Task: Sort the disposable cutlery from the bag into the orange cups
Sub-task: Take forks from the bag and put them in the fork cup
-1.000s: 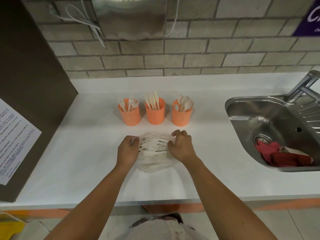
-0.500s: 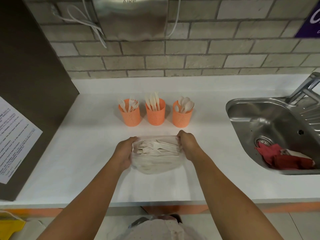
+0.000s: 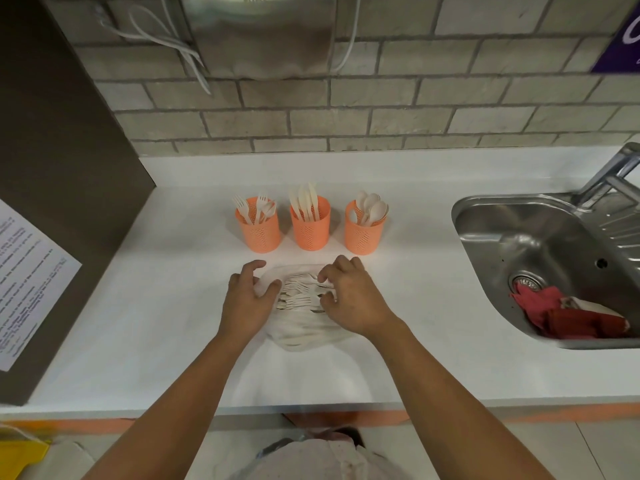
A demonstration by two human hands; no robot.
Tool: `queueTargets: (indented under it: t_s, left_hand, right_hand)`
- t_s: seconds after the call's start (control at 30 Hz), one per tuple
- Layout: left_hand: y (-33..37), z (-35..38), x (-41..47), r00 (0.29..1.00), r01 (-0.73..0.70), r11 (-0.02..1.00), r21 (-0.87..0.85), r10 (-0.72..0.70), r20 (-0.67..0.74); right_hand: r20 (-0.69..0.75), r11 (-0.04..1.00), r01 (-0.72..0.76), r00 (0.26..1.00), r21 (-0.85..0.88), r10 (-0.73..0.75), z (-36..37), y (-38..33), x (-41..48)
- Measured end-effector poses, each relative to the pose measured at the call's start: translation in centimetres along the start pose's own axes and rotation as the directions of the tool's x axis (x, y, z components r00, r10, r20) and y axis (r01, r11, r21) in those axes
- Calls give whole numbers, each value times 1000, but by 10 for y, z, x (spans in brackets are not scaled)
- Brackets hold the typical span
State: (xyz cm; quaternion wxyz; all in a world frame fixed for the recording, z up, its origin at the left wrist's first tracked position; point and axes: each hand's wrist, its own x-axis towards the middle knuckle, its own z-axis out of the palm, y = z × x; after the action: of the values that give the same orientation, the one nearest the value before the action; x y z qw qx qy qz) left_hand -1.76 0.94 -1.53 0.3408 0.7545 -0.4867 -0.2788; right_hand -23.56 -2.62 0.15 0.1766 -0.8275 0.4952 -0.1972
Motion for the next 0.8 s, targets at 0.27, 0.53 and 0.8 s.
queueTargets:
  t_s: [0.27, 0.53, 0.8]
  left_hand:
    - [-2, -8, -1, 990, -77, 987, 137, 59, 132]
    - [-2, -19, 0, 982, -131, 984, 118, 113, 151]
    - [1, -23, 5, 974, -151, 983, 106, 129, 185]
  right_hand:
    - [384, 961, -1, 917, -275, 111, 13, -1, 3]
    - [329, 986, -32, 941, -162, 84, 19, 2, 7]
    - [300, 983, -112, 942, -143, 151, 10, 9, 8]
